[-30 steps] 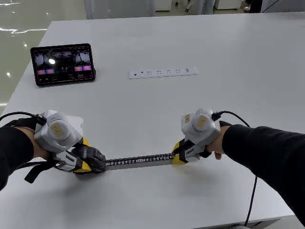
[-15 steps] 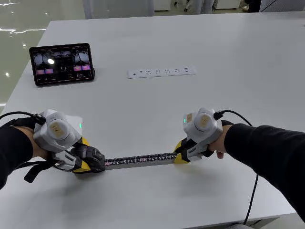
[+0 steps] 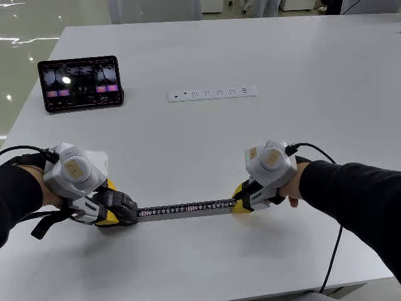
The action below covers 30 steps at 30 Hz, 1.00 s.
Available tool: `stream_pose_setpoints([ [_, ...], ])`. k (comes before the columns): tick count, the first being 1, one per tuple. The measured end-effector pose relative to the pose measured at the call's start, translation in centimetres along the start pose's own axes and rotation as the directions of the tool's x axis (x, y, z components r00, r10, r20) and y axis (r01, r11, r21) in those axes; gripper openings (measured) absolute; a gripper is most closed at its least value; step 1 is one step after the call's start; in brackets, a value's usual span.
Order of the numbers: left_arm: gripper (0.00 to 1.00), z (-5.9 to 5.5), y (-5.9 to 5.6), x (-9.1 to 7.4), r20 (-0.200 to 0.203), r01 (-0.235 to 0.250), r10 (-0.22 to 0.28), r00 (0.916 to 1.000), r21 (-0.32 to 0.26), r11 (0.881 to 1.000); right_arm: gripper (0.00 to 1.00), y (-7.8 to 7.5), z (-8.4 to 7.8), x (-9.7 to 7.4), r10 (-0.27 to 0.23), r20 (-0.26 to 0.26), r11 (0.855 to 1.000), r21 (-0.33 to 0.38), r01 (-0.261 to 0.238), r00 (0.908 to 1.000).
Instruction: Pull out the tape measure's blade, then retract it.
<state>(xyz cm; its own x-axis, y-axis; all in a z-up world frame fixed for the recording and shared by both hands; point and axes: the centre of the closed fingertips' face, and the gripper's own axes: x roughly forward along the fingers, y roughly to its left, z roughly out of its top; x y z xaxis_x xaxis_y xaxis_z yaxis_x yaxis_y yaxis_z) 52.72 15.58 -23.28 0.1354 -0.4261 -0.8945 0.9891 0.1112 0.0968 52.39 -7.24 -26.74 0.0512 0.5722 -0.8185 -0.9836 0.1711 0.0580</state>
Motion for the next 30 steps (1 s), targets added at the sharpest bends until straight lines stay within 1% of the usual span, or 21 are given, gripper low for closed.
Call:
stream_pose_setpoints([
  [30,0.30,0.0,0.0,0.0,0.000,-0.002,0.002,1.0000,-0.001,1.000,0.09,-0.2,-1.5,-0.9,-0.008,-0.004,1.000,0.021,0.008,1.0000],
])
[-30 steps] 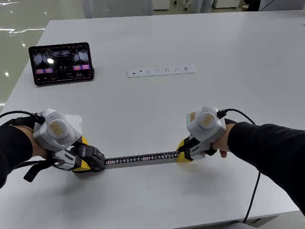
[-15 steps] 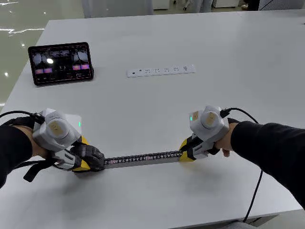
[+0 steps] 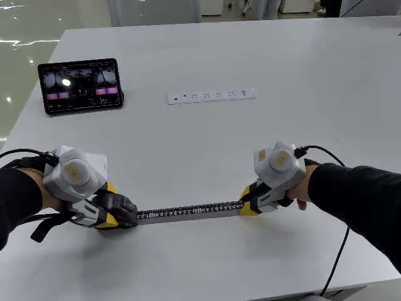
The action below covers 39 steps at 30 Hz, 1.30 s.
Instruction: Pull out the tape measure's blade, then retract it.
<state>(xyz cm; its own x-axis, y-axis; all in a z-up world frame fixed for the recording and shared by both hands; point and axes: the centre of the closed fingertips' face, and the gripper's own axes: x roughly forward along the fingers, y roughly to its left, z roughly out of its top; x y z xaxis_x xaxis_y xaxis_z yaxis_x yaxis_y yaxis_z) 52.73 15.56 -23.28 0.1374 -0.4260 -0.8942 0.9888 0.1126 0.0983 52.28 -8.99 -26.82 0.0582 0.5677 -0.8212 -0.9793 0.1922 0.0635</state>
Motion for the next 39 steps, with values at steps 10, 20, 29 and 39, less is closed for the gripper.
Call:
stream_pose_setpoints([
  [10,0.30,0.0,0.0,0.0,0.000,0.002,-0.002,1.0000,-0.001,1.000,0.10,0.0,-0.5,-0.4,-0.004,0.001,1.000,0.012,0.004,1.0000],
  [20,0.30,-0.1,0.1,0.0,0.000,0.001,-0.001,1.0000,-0.002,1.000,0.10,-0.2,-0.8,-0.7,-0.004,-0.005,1.000,0.005,0.004,1.0000],
  [29,0.30,0.0,0.2,0.0,0.001,0.002,-0.002,1.0000,-0.002,1.000,0.09,-0.3,-1.1,-0.9,-0.005,-0.002,1.000,0.011,0.005,1.0000],
  [39,0.30,0.0,0.0,0.0,0.001,0.000,0.000,1.0000,-0.003,1.000,0.09,-0.2,-1.4,-1.1,-0.009,-0.002,1.000,0.005,0.009,1.0000],
])
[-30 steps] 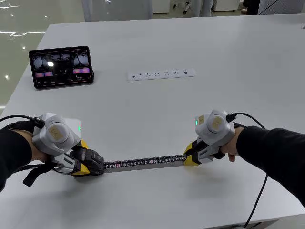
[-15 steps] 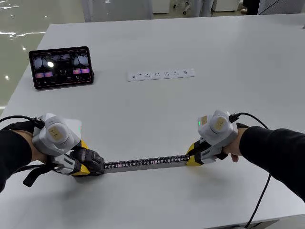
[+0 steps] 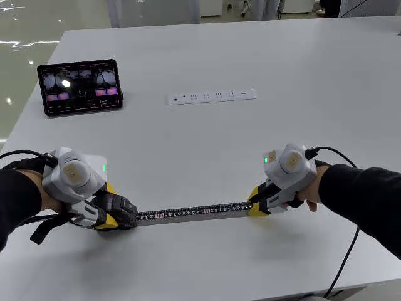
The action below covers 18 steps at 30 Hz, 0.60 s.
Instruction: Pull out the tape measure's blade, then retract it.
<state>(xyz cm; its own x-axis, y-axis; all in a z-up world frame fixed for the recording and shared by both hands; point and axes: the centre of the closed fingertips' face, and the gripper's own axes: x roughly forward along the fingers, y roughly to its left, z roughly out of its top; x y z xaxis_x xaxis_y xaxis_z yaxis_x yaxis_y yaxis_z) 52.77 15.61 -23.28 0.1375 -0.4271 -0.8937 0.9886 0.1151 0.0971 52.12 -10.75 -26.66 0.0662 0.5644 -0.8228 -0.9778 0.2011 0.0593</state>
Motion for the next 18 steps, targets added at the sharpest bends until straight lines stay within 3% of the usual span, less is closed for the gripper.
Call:
stream_pose_setpoints([
  [18,0.30,-0.02,-0.06,0.03,0.001,-0.003,0.003,1.0000,-0.002,1.000,0.10,-0.05,-0.36,-0.18,-0.010,0.005,1.000,0.013,0.010,0.9999],
])
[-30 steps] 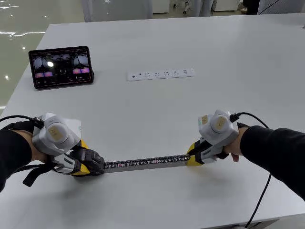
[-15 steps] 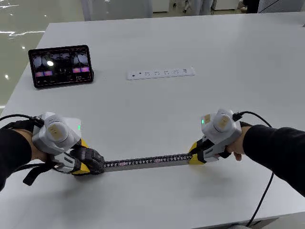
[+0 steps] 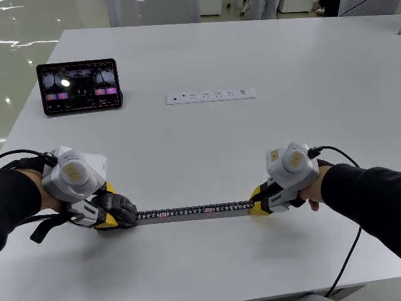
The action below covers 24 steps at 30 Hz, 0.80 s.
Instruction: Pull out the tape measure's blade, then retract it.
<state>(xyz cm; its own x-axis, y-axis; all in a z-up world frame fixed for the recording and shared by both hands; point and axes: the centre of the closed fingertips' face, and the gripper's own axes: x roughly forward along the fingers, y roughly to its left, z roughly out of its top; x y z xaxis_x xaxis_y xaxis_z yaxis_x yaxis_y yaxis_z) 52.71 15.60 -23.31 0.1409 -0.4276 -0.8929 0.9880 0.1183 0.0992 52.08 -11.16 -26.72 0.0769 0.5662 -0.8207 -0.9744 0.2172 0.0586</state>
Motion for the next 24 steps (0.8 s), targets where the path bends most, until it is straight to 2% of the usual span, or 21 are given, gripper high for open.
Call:
stream_pose_setpoints([
  [5,0.31,0.10,-0.05,0.03,0.012,-0.013,0.012,0.9999,0.014,1.000,0.10,0.04,0.08,0.07,-0.008,-0.001,1.000,0.004,0.008,1.0000],
  [9,0.32,0.30,0.21,0.10,0.053,-0.041,0.042,0.9977,-0.026,0.999,0.11,0.03,0.12,0.11,-0.019,0.005,1.000,0.011,0.019,0.9998],
  [12,0.32,0.38,0.17,0.10,0.053,-0.051,0.051,0.9973,-0.019,0.999,0.11,-0.01,0.10,0.14,-0.024,0.001,1.000,0.012,0.024,0.9997],
  [17,0.32,0.44,0.26,0.09,0.044,-0.057,0.057,0.9974,-0.017,0.998,0.11,0.07,0.11,0.25,-0.038,-0.039,0.999,-0.036,0.037,0.9985],
  [21,0.32,0.56,0.21,-0.05,0.041,-0.049,0.050,0.9979,-0.021,0.999,0.12,0.04,0.11,0.21,-0.047,-0.054,0.998,-0.053,0.044,0.9974],
  [24,0.32,0.65,0.05,-0.33,0.043,-0.033,0.034,0.9985,-0.025,0.999,0.12,0.20,0.00,0.12,-0.034,-0.056,0.998,-0.056,0.031,0.9979],
])
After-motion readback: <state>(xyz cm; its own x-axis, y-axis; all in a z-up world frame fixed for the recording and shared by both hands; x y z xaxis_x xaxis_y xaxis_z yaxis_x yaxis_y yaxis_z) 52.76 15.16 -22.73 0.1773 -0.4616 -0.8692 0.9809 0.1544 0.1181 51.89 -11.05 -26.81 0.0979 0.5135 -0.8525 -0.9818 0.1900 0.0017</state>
